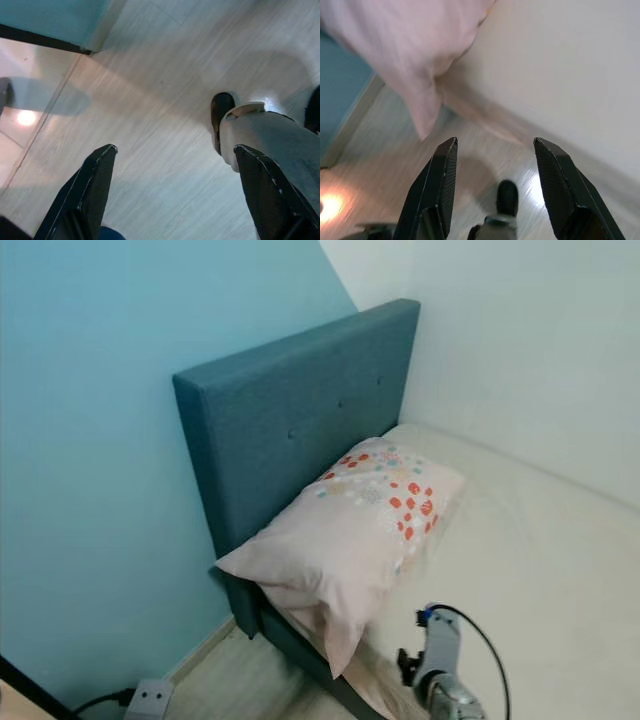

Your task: Clean up the room

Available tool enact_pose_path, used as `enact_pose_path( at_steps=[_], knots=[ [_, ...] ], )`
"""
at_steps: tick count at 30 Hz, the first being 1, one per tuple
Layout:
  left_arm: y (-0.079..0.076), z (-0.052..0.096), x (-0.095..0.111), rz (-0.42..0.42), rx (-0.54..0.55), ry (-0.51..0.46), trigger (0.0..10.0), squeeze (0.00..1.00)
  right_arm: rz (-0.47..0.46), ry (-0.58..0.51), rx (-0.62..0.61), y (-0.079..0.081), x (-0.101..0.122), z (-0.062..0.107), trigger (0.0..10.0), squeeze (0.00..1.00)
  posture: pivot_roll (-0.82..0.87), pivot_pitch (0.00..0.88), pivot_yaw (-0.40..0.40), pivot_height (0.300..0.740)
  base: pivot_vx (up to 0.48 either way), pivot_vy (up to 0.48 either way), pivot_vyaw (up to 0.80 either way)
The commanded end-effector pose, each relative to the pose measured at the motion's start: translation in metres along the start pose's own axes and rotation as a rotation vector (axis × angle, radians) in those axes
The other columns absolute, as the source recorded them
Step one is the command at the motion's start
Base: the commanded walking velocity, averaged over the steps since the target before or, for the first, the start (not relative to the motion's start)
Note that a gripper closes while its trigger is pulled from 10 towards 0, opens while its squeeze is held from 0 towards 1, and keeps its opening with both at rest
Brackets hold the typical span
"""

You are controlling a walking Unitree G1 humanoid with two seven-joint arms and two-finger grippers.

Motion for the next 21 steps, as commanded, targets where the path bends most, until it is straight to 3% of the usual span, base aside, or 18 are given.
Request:
enact_pose_path(
  at_steps=[1, 21],
  knots=[
    [-0.008, 0.0, -0.002, 0.01, -0.031, 0.002, 10.0, 0.0, -0.021, 0.019, -0.011, -0.003, -0.007, 0.002, 10.0, 0.0, 0.02, 0.0, -0.072, 0.74, 0.0, 0.0, 0.0],
    [-0.015, 0.001, -0.004, -0.005, -0.055, 0.018, 10.0, 0.0, -0.052, 0.132, -0.047, -0.008, -0.036, 0.007, 10.0, 0.0, 0.0, 0.0, -0.073, 0.74, 0.0, 0.0, 0.0]
  ],
)
Point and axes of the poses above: a point about 5 cm out from each wrist's last joint towards the gripper, its own z axis pointing back from the gripper into the wrist, its own x axis along the axis of the wrist's last joint, y = z × x, the point moved 4 cm from there along -z, pointing out of the wrist towards the gripper, and after that the axes turned 9 degrees about z, right-handed, at the moved point
